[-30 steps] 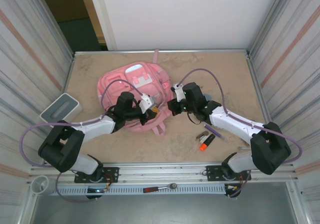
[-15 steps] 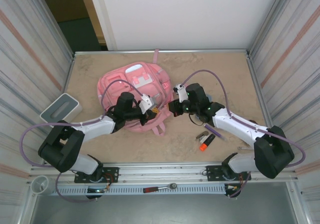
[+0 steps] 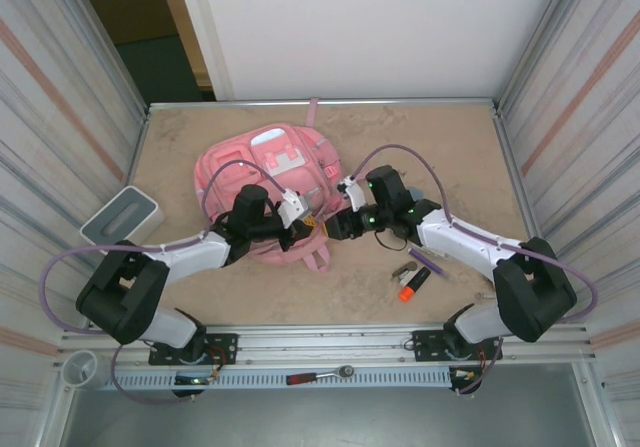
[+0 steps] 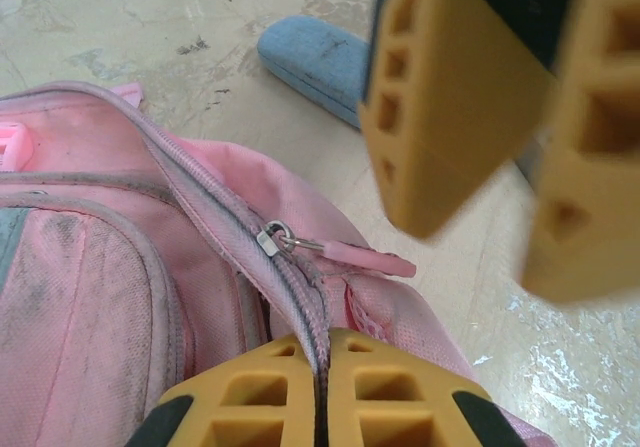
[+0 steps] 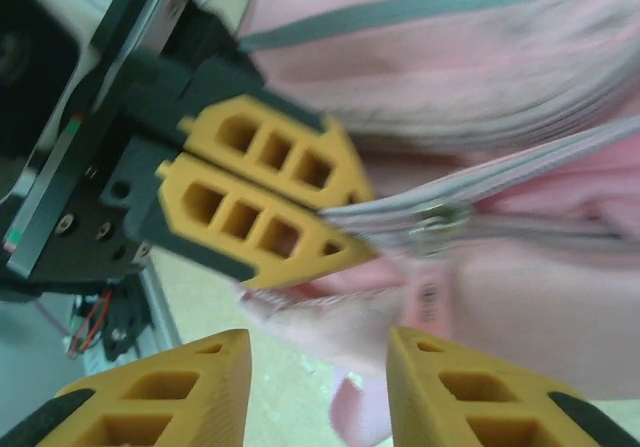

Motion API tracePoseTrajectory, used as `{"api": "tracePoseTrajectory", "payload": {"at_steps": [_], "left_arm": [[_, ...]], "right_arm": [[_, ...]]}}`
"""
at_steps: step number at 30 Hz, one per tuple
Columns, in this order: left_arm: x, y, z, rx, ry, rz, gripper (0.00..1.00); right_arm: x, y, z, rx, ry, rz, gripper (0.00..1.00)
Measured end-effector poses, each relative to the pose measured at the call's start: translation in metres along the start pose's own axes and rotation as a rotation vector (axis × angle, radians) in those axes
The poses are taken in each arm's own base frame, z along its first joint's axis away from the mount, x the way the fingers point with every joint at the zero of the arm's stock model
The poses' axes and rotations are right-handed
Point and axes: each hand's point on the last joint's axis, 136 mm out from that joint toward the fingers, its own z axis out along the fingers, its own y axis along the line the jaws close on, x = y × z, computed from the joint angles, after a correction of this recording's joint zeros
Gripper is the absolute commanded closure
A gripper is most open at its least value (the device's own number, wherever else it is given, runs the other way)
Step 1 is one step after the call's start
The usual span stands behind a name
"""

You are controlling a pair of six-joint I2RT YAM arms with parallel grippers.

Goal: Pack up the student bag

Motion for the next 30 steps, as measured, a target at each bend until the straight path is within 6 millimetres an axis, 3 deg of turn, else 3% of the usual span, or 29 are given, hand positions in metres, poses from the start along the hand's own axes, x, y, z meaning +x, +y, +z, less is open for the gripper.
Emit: {"api": "tracePoseTrajectory", "payload": {"at_steps": [4, 7, 15, 19, 25, 27, 30], "left_arm": [[0.000, 0.000, 0.000, 0.000, 0.000, 0.016, 1.00], [0.001, -0.002, 0.001, 0.001, 0.005, 0.038, 1.00], [0.006, -0.009, 0.008, 0.003, 0.031, 0.071, 1.00], [0.012, -0.010, 0.011, 0.003, 0.050, 0.076, 1.00], [0.017, -0.009, 0.014, 0.000, 0.064, 0.082, 0.99], [0.019, -0.010, 0.014, 0.002, 0.071, 0.080, 0.87], [0.017, -0.011, 0.014, 0.003, 0.068, 0.085, 0.63]], "right_arm": [[-0.025, -0.052, -0.021, 0.161, -0.112, 0.192, 0.38], [-0.039, -0.079, -0.024, 0.257, -0.143, 0.309, 0.33], [-0.071, -0.106, 0.009, 0.358, -0.126, 0.415, 0.35], [-0.069, -0.117, 0.027, 0.393, -0.086, 0.442, 0.46], [-0.062, -0.125, 0.051, 0.414, -0.030, 0.458, 0.79], [-0.062, -0.125, 0.051, 0.412, -0.028, 0.457, 0.88], [-0.065, -0.121, 0.049, 0.399, -0.037, 0.451, 0.93]]}}
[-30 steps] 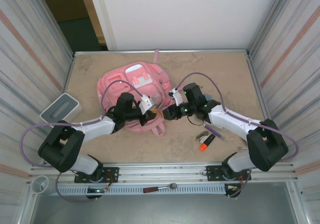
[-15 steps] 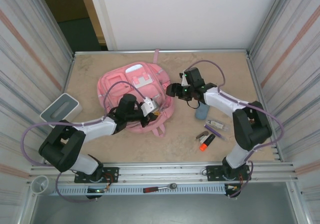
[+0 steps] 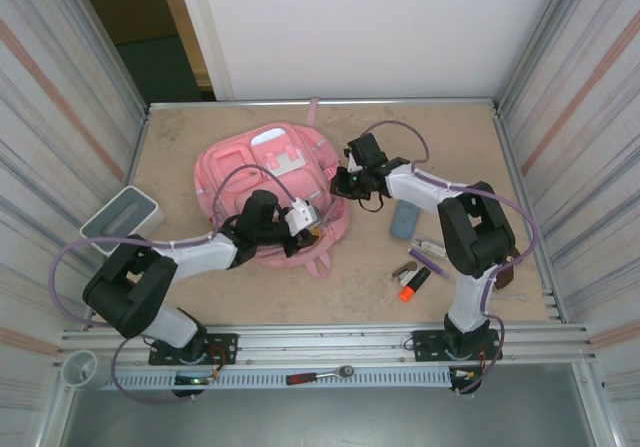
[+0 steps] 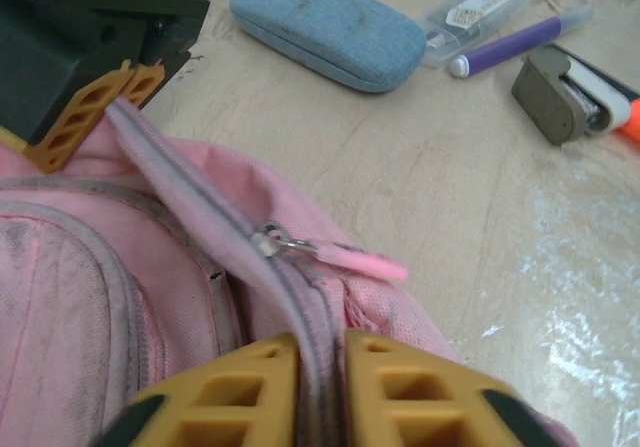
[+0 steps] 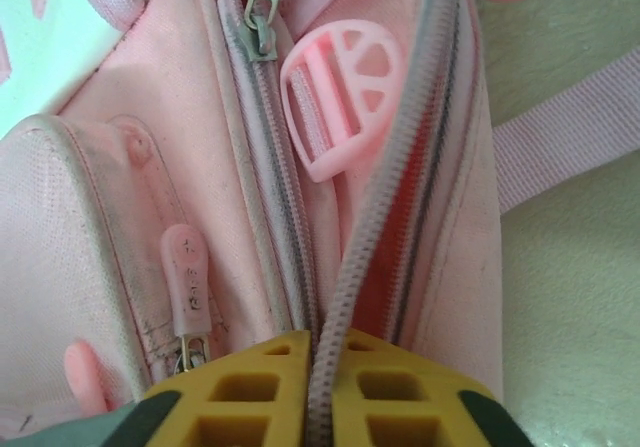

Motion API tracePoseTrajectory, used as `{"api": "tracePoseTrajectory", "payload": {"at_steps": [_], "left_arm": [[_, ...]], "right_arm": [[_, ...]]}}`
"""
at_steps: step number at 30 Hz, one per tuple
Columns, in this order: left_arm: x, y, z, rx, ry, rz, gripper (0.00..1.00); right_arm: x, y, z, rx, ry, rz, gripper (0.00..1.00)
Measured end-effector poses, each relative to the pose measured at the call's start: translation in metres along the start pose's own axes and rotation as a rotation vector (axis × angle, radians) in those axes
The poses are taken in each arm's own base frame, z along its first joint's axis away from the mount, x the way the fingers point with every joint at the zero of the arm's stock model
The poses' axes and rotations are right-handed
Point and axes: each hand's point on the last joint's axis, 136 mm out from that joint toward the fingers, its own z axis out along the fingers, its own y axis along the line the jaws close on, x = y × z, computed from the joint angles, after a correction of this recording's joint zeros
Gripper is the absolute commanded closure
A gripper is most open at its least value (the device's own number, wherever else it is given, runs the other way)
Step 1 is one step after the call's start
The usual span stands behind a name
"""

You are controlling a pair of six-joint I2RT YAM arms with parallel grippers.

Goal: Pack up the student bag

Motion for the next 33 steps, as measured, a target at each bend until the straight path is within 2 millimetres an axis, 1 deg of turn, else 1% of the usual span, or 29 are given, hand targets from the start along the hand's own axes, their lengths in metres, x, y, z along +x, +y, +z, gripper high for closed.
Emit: {"api": "tracePoseTrajectory", "payload": {"at_steps": [1, 2, 5, 7, 9, 12, 14, 16, 18, 22, 24, 25, 26, 29, 31, 33], "left_arm": [[-0.001, 0.000, -0.001, -0.002, -0.001, -0.002, 0.56], [-0.004, 0.000, -0.003, -0.005, -0.006, 0.001, 0.52], [-0.023, 0.005, -0.016, -0.049, -0.048, 0.007, 0.42], [-0.041, 0.016, -0.031, -0.124, -0.090, 0.006, 0.35], [-0.054, 0.030, -0.041, -0.202, -0.107, 0.000, 0.32], [-0.066, 0.055, -0.047, -0.310, -0.082, -0.020, 0.27], [-0.067, 0.069, -0.045, -0.366, -0.043, -0.036, 0.23], [-0.060, 0.078, -0.038, -0.406, 0.019, -0.047, 0.20], [-0.051, 0.079, -0.028, -0.418, 0.078, -0.044, 0.19], [-0.027, 0.075, -0.006, -0.408, 0.203, -0.035, 0.19], [-0.019, 0.075, 0.001, -0.411, 0.246, -0.025, 0.22], [-0.016, 0.075, 0.003, -0.417, 0.261, -0.020, 0.26], [-0.014, 0.078, 0.005, -0.429, 0.275, -0.017, 0.32], [-0.011, 0.084, 0.007, -0.462, 0.302, -0.009, 0.55], [-0.010, 0.081, 0.009, -0.460, 0.309, -0.001, 0.70], [-0.010, 0.079, 0.010, -0.458, 0.312, 0.009, 0.91]], "right_arm": [[0.000, 0.003, -0.002, -0.018, -0.005, -0.002, 0.93], [-0.001, 0.004, -0.005, -0.034, -0.012, -0.003, 0.94], [-0.002, 0.013, -0.014, -0.104, -0.026, -0.009, 0.97], [-0.002, 0.019, -0.018, -0.153, -0.033, -0.007, 0.98], [0.000, 0.021, -0.018, -0.185, -0.031, 0.004, 0.98], [0.003, 0.022, -0.017, -0.222, -0.028, 0.025, 0.98], [0.003, 0.021, -0.017, -0.236, -0.027, 0.036, 0.98], [0.002, 0.022, -0.018, -0.248, -0.032, 0.041, 0.98], [0.001, 0.024, -0.019, -0.256, -0.034, 0.041, 0.97], [0.001, 0.026, -0.020, -0.267, -0.036, 0.042, 0.97], [0.001, 0.026, -0.020, -0.268, -0.036, 0.041, 0.97], [0.001, 0.026, -0.020, -0.268, -0.036, 0.041, 0.97], [0.002, 0.025, -0.020, -0.268, -0.036, 0.041, 0.97], [0.002, 0.024, -0.019, -0.269, -0.038, 0.040, 0.96], [0.001, 0.025, -0.019, -0.271, -0.042, 0.038, 0.94], [0.001, 0.025, -0.021, -0.270, -0.046, 0.032, 0.92]]}}
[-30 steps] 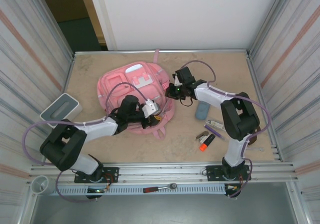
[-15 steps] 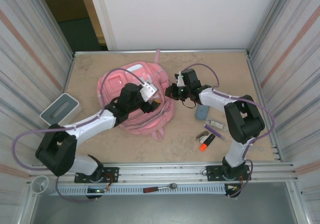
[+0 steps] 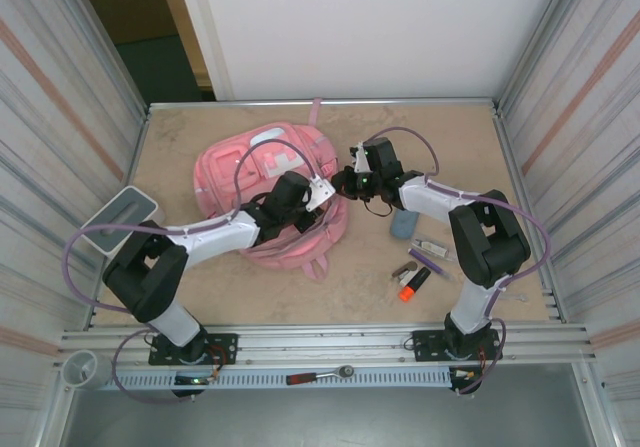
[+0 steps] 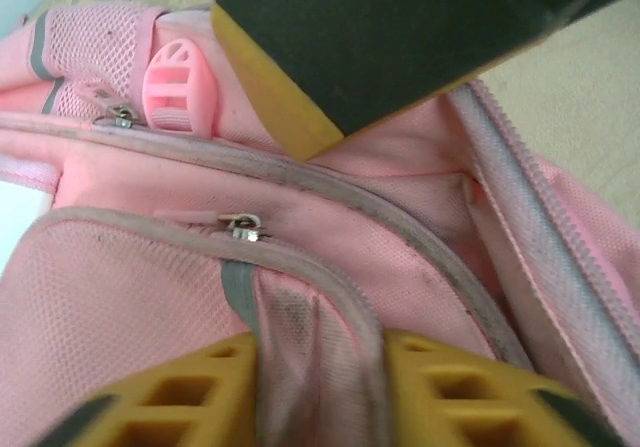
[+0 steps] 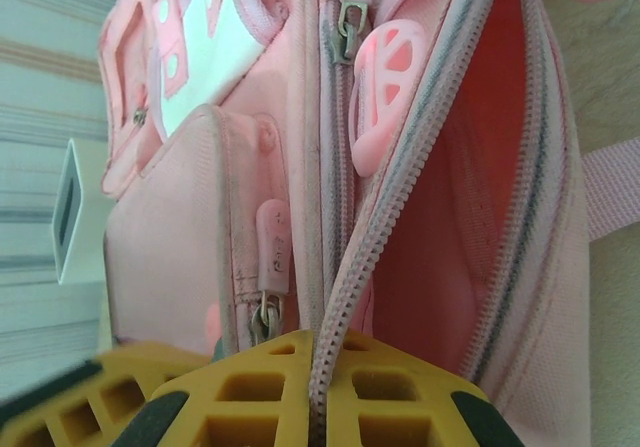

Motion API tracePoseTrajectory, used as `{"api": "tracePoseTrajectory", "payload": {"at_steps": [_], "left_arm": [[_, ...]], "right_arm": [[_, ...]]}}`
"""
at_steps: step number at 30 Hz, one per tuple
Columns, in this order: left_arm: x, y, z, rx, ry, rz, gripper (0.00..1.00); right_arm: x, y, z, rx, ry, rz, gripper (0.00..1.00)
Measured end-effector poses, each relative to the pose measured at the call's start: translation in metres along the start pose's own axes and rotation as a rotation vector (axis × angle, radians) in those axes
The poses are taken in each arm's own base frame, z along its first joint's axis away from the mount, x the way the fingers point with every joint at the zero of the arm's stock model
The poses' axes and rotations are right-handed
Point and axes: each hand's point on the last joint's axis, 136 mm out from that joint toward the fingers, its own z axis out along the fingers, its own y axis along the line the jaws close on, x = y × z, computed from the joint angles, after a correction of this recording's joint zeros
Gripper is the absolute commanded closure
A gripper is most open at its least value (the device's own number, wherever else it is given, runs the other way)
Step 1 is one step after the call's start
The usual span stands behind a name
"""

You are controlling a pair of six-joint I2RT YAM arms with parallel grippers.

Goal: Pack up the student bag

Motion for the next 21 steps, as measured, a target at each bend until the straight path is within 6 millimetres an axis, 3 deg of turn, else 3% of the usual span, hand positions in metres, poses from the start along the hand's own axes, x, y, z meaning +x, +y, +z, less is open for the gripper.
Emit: {"api": "tracePoseTrajectory", "payload": {"at_steps": [1, 2, 6, 9, 16, 21], "left_arm": [[0.000, 0.000, 0.000, 0.001, 0.000, 0.007, 0.99], [-0.001, 0.000, 0.000, 0.002, -0.003, 0.010, 1.00], [-0.006, 0.005, -0.005, 0.018, -0.051, -0.021, 1.00], [-0.010, 0.014, -0.019, 0.054, -0.130, -0.104, 1.00], [-0.020, 0.047, -0.059, 0.105, -0.291, -0.286, 1.00], [-0.019, 0.056, -0.071, 0.165, -0.341, -0.383, 1.00]], "right_arm": [[-0.001, 0.000, -0.001, 0.002, -0.004, -0.002, 0.91], [-0.002, -0.001, -0.002, 0.007, -0.008, -0.004, 0.89], [-0.002, -0.005, -0.011, 0.044, -0.006, -0.021, 0.67], [-0.004, -0.012, -0.022, 0.120, -0.013, -0.053, 0.57], [0.008, -0.006, -0.055, 0.137, -0.028, -0.207, 0.49], [0.041, 0.014, -0.066, 0.054, 0.006, -0.384, 0.44]]}}
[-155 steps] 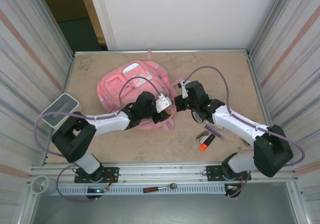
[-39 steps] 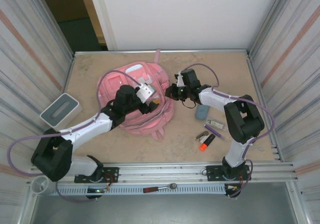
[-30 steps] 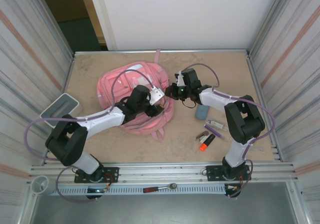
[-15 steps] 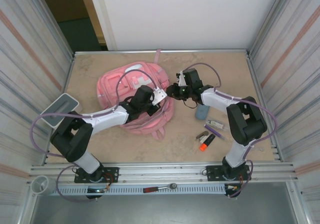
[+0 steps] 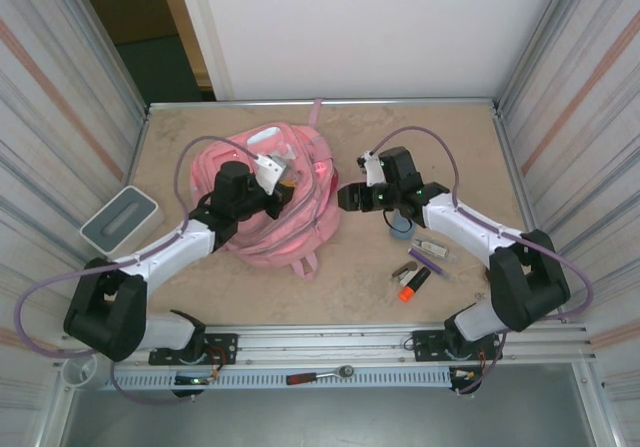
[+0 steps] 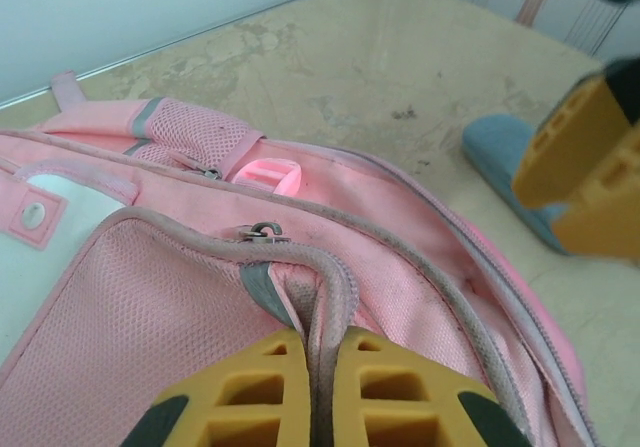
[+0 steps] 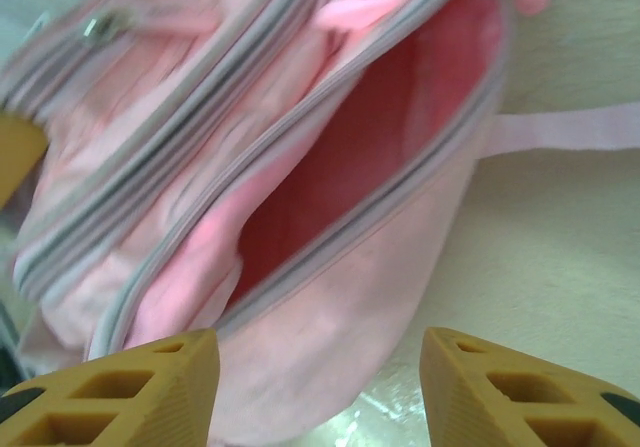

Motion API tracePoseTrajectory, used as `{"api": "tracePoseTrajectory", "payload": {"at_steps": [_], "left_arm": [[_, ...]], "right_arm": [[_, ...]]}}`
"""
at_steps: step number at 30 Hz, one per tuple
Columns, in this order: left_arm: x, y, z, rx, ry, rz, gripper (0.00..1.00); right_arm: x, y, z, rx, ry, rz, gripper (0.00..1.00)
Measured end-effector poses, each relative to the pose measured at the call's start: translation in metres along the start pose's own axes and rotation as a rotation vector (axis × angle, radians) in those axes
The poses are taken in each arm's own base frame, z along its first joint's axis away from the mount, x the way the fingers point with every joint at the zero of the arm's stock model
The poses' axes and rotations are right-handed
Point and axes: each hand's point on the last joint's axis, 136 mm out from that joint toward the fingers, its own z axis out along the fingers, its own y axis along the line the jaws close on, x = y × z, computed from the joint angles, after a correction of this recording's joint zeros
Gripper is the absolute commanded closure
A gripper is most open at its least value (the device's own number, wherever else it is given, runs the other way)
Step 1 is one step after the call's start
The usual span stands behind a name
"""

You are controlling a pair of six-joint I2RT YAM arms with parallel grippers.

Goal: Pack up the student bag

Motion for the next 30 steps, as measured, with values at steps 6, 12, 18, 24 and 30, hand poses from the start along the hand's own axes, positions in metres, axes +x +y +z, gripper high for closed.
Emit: {"api": "tracePoseTrajectory", "payload": {"at_steps": [6, 12, 18, 24, 30], "left_arm": [[-0.016, 0.011, -0.018, 0.054, -0.077, -0.129, 1.00], [-0.038, 0.023, -0.036, 0.075, -0.158, -0.225, 1.00], [-0.038, 0.023, -0.036, 0.079, -0.158, -0.239, 1.00], [-0.038, 0.023, -0.036, 0.078, -0.157, -0.239, 1.00], [-0.035, 0.021, -0.034, 0.070, -0.146, -0.219, 1.00]], "right_arm": [[0.022, 0.043, 0.007, -0.117, 0.038, -0.202, 0.42], [0.015, 0.060, 0.009, -0.163, -0.005, -0.260, 0.48], [-0.016, 0.057, 0.000, -0.191, -0.094, -0.135, 0.55], [-0.048, 0.073, -0.003, -0.131, -0.134, -0.023, 0.64], [-0.048, 0.080, 0.009, -0.115, -0.107, 0.072, 0.55]]}}
